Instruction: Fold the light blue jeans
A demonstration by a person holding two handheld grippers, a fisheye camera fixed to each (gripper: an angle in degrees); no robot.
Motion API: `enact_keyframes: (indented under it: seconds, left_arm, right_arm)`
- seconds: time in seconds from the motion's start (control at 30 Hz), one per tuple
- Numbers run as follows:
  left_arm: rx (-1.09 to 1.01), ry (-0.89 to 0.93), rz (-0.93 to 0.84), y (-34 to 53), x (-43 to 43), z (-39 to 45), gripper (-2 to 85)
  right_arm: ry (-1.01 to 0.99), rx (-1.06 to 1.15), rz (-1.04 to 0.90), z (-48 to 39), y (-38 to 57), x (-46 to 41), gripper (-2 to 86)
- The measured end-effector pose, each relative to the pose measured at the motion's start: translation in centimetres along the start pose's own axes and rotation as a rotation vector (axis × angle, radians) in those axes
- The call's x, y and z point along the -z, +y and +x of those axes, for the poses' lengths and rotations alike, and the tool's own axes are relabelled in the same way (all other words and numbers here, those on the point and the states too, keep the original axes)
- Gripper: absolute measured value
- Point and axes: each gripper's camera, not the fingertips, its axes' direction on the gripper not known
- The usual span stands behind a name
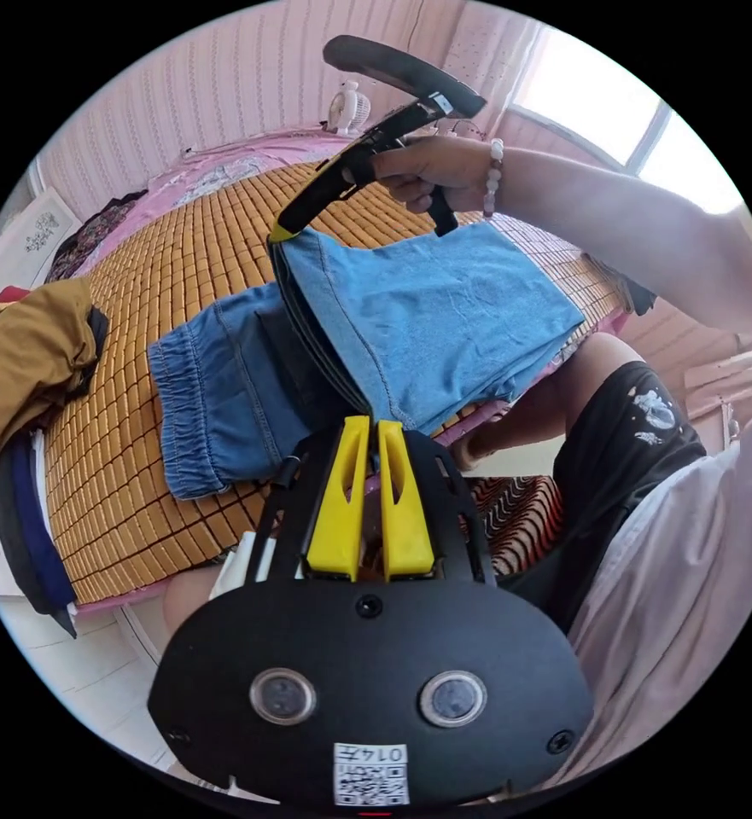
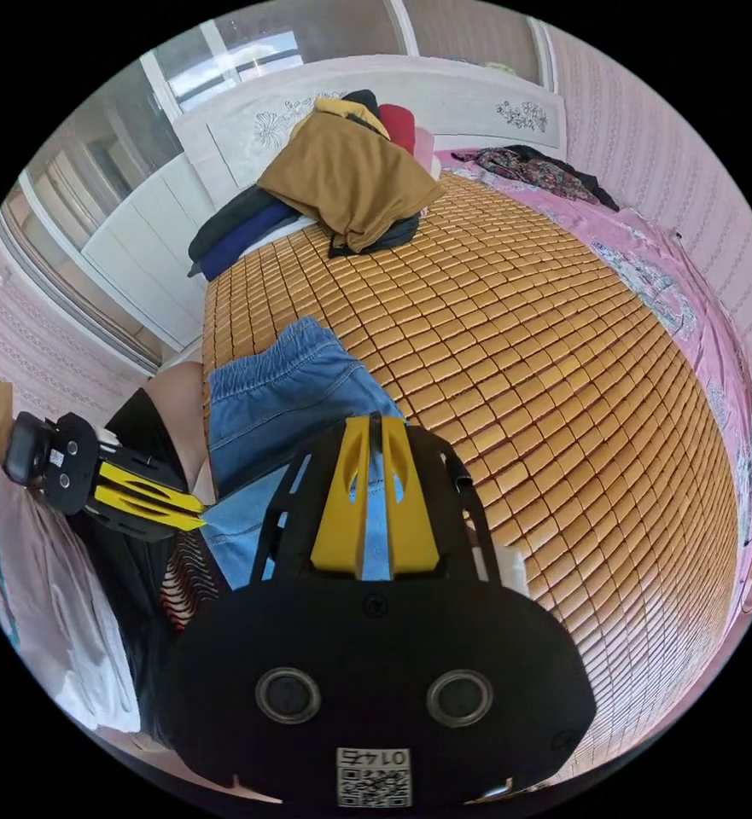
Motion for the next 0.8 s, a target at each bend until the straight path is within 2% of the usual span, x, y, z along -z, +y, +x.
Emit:
enact_keyframes:
  seconds: [0.1, 0.2, 0.27, 0.37, 0.43, 0.5, 0.63, 0.8]
  left_arm:
    - [0.031, 0.075, 0.145, 0.5, 4.4, -1.2, -0.6]
    - [0.134, 0.032, 0.263, 1.9, 9.1, -4.2, -0.4]
    - [0.21, -0.003, 0.225, 2.9, 9.7, -6.8, -0.1]
    - [0.376, 0.04, 0.099, 5.1, 6.8, -11.7, 0.7]
    - [0.531, 0.028, 0.032, 7.1, 5.1, -14.6, 0.3]
    - [0.592, 0.046, 0.05, 8.1, 5.3, -15.5, 0.0]
    - [0.475, 0.088, 0.18, 7.2, 5.7, -13.4, -0.8]
    - [0.22, 0.275, 0.128, 1.8, 0.7, -7.1, -1.0]
  right_arm:
    - [0.013, 0.023, 0.089, 0.0, 0.2, 3.9, 0.4]
    - [0.006, 0.037, 0.223, -0.4, -1.9, 7.7, 0.8]
    - [-0.061, 0.063, 0.269, -1.1, -4.3, 8.3, 1.5]
    - [-0.152, 0.05, 0.216, -1.9, -8.7, 4.3, 4.1]
    - [-0.117, -0.001, 0.129, -1.7, -9.7, 0.7, 4.8]
    - [-0.084, -0.059, 0.089, -1.1, -8.1, -0.8, 5.0]
    - [-0.032, -0.147, 0.092, 0.9, -1.6, 0.8, 3.2]
    - [0.066, -0.385, -0.064, 2.2, 10.4, 2.3, 0.4]
